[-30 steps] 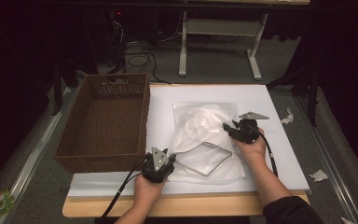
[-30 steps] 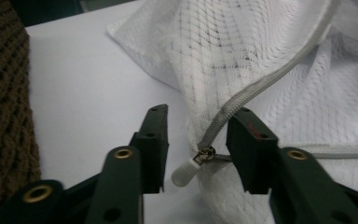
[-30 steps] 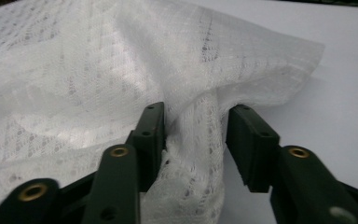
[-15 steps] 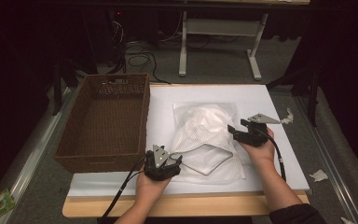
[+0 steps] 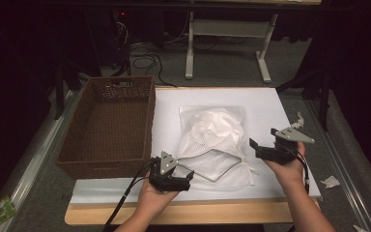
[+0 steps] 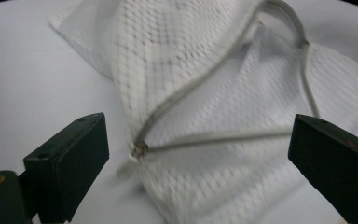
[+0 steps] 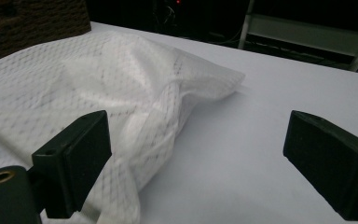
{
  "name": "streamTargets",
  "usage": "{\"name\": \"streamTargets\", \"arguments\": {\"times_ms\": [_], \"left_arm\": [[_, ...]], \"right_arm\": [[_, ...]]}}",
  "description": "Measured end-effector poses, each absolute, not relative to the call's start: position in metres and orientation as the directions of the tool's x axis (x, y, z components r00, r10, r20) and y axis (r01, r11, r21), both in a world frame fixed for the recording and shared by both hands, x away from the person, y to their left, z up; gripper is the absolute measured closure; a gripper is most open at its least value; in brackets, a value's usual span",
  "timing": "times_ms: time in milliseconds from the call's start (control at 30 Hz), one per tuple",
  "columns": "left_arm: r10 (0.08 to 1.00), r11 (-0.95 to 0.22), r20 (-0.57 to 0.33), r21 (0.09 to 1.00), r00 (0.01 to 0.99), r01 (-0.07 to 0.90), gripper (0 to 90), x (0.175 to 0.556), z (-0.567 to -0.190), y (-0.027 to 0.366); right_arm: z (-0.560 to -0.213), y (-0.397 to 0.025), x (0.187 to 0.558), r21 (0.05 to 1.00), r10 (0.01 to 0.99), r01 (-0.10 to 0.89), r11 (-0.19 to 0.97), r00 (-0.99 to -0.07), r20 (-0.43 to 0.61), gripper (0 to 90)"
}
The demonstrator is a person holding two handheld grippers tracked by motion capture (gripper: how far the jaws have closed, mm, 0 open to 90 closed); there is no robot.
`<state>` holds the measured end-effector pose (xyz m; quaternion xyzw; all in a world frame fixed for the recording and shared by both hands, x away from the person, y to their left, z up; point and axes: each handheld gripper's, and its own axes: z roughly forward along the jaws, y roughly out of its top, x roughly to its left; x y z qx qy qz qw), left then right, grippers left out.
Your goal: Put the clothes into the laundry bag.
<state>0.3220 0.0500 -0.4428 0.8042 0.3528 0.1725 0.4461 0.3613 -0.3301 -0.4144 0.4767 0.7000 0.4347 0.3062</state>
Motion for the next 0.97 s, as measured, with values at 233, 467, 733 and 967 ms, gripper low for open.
{"name": "streamTargets", "arguments": {"times_ms": [233,467,733,967], "left_arm": [[0.71,-0.356,0.014,0.869,0.704,0.342,8.2,0.301,-0.453,0.08],[0.713,-0.309,0.009,0.902,0.701,0.302,5.0,0.308,-0.448,0.073],[0.717,-0.315,0.023,0.902,0.696,0.294,4.1,0.307,-0.449,0.077],[0.718,-0.317,0.019,0.899,0.696,0.303,3.1,0.308,-0.45,0.078]], "right_arm": [[-0.412,-0.356,0.289,0.909,0.941,0.385,0.16,-0.339,-0.023,7.4],[-0.422,-0.361,0.284,0.898,0.942,0.411,0.155,-0.334,-0.009,7.3],[-0.426,-0.357,0.288,0.898,0.933,0.406,0.171,-0.361,-0.014,7.5],[-0.427,-0.358,0.29,0.899,0.933,0.407,0.162,-0.36,-0.005,7.5]]}}
